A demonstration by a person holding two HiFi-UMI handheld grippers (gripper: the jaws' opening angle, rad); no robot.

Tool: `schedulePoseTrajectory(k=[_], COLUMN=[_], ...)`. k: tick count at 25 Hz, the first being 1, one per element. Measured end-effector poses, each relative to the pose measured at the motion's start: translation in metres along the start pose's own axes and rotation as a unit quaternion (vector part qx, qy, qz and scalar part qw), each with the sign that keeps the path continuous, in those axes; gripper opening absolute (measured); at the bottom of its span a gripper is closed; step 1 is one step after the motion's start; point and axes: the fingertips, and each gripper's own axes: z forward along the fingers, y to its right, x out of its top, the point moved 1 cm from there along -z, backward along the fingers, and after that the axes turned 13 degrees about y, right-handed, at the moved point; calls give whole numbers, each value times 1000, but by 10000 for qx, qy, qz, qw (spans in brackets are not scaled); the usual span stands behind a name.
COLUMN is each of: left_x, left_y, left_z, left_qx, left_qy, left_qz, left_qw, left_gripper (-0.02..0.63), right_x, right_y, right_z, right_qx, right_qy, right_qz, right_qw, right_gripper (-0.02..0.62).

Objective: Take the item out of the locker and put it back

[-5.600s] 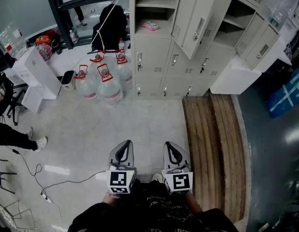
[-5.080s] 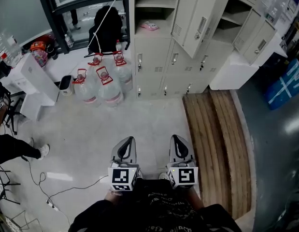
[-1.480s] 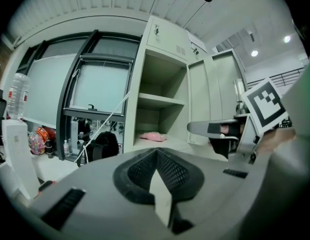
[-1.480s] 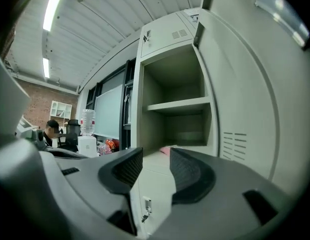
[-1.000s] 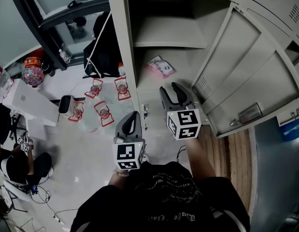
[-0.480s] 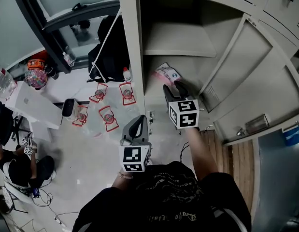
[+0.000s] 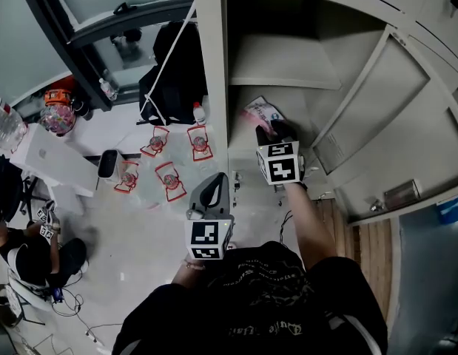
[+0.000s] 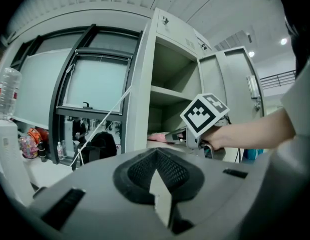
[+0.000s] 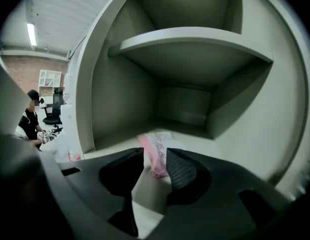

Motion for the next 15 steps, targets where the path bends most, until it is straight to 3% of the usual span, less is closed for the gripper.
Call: schedulePoseTrajectory(k=[2,9,15], left_x=[0,-2,-5], left_y=[1,-3,-9], left_z=[1,0,-3], left_qx=[-58,25,36], left_qy=[-6,28,-9], left_qz=[-33,-24,-73], left_qw=[10000,10000,10000], left_gripper=[8,8,7], right_x=[-2,0,-1], right_y=[2,7,10], right_z=[0,-2,-4], right_qx=[-121,-418,-441], right_qy=[-131,-170,-8], right_qz=[-96,-368,-187], right_qw=[9998,9983,9988], right_gripper=[88,40,28])
